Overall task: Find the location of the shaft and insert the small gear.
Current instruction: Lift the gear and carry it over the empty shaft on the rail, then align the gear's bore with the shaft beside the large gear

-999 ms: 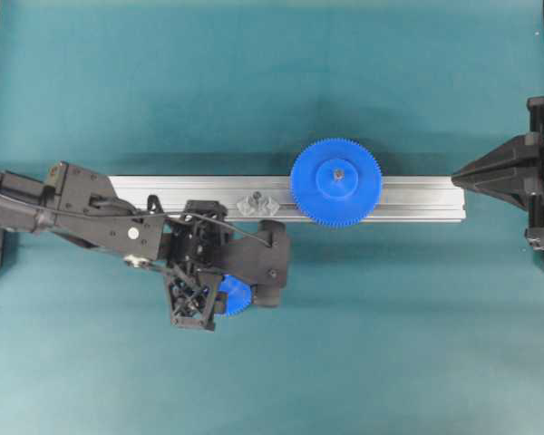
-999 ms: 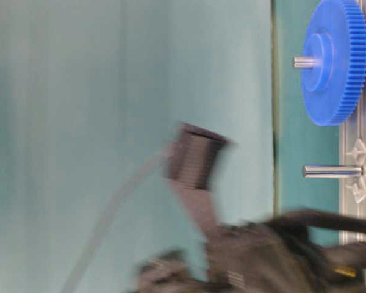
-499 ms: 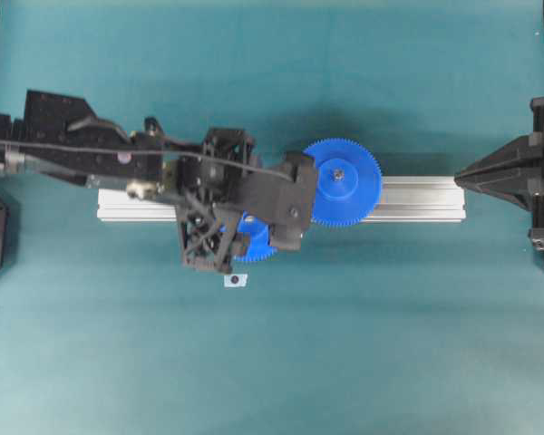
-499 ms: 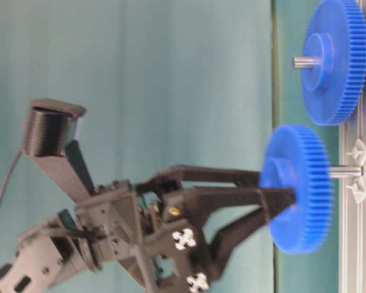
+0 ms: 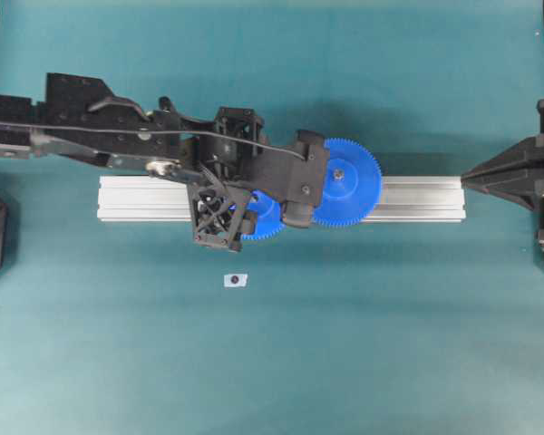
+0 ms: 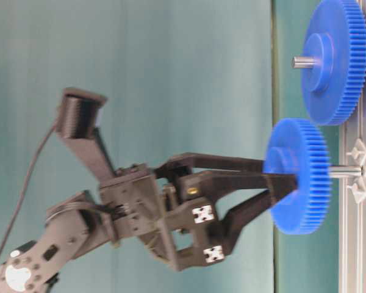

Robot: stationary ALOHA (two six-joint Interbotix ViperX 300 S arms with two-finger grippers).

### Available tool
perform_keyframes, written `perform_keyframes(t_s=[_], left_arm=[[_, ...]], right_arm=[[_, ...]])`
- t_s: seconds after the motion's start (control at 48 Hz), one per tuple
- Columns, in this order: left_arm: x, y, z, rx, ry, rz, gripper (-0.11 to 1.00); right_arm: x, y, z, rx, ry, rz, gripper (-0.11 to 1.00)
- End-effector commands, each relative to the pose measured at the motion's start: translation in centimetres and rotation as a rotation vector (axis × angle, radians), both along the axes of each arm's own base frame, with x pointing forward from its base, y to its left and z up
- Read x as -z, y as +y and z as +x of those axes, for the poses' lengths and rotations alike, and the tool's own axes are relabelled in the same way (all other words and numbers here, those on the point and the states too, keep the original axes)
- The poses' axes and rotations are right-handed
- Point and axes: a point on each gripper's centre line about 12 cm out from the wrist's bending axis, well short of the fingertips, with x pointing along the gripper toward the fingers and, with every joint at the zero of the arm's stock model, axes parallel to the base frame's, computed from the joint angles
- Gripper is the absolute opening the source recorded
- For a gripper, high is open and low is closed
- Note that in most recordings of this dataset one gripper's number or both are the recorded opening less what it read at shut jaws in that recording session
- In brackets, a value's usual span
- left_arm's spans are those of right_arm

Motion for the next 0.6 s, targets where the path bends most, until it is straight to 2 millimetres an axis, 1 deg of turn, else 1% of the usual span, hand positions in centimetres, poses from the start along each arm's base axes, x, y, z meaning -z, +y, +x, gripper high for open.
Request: perform_keyframes(t_s=[0.0, 0.25, 0.416, 0.583], left_arm=[[-1.0, 0.3, 0.5, -0.003, -0.043, 0.008, 0.65], [-0.8, 1.3, 0.8, -0.023, -0.065, 0.009, 0.65], [-0.7, 2.2, 0.0, -0.049, -0.047, 0.006, 0.65], [-0.3, 2.1, -0.9, -0.056, -0.031, 0.001, 0.65]], right_arm=[[-0.3, -0.1, 0.1, 0.008, -0.007, 0.010, 0.12], [-0.3, 0.0, 0.1, 0.007, -0.007, 0.010, 0.12], [-0.4, -0.1, 0.1, 0.008, -0.013, 0.008, 0.12], [-0.5, -0.1, 0.0, 0.008, -0.019, 0.009, 0.12]])
